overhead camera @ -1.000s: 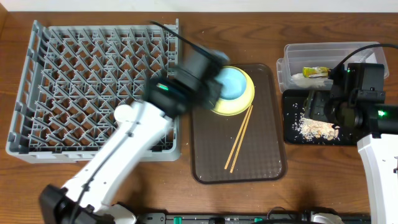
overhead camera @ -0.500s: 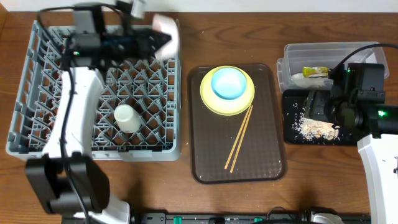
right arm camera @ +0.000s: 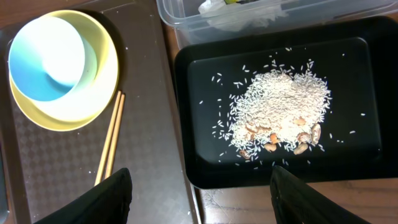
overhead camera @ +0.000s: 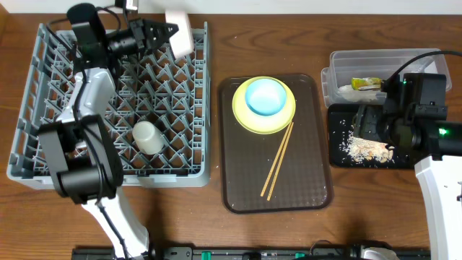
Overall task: Sort waste into correct bins and load items into the dishwasher rack
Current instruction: 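Lower the white bowl into the back of the dish rack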
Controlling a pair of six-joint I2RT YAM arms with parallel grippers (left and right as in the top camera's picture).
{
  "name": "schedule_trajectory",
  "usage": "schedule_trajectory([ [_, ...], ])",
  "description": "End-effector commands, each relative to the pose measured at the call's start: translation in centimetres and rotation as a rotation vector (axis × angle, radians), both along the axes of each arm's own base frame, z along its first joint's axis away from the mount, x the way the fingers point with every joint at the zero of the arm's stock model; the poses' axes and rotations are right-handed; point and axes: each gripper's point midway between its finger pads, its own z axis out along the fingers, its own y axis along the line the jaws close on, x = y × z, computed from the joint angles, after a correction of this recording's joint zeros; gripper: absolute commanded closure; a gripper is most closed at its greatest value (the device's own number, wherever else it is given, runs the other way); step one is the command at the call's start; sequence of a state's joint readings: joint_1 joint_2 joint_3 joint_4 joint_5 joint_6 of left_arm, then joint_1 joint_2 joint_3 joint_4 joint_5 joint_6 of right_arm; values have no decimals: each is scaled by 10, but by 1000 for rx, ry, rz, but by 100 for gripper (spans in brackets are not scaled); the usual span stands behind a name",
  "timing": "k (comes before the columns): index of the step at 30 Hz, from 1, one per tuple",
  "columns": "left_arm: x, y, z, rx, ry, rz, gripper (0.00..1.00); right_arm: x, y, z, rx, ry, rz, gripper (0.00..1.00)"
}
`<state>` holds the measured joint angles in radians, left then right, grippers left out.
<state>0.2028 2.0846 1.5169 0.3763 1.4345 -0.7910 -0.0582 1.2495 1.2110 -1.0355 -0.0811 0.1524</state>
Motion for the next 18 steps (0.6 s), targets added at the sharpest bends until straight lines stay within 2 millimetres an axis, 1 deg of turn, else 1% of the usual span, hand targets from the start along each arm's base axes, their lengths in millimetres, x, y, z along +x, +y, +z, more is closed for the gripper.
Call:
schedule_trajectory([
  [1,2,8,-14,-39,85,-9,94,1,-3,5,1,-12,-16,31],
  [5,5,9,-32,-48,122,-9,94,1,-3,5,1,-12,-16,31],
  [9,8,13,-38,-46,131,9,94,1,-3,4,1,-10,-16,31],
  [13,8,25,-39,-30,91,28,94,0,-3,4,1,-8,-16,31],
  [18,8,44,-47,-23,93,75,94,0,-3,4,1,-8,-16,31],
])
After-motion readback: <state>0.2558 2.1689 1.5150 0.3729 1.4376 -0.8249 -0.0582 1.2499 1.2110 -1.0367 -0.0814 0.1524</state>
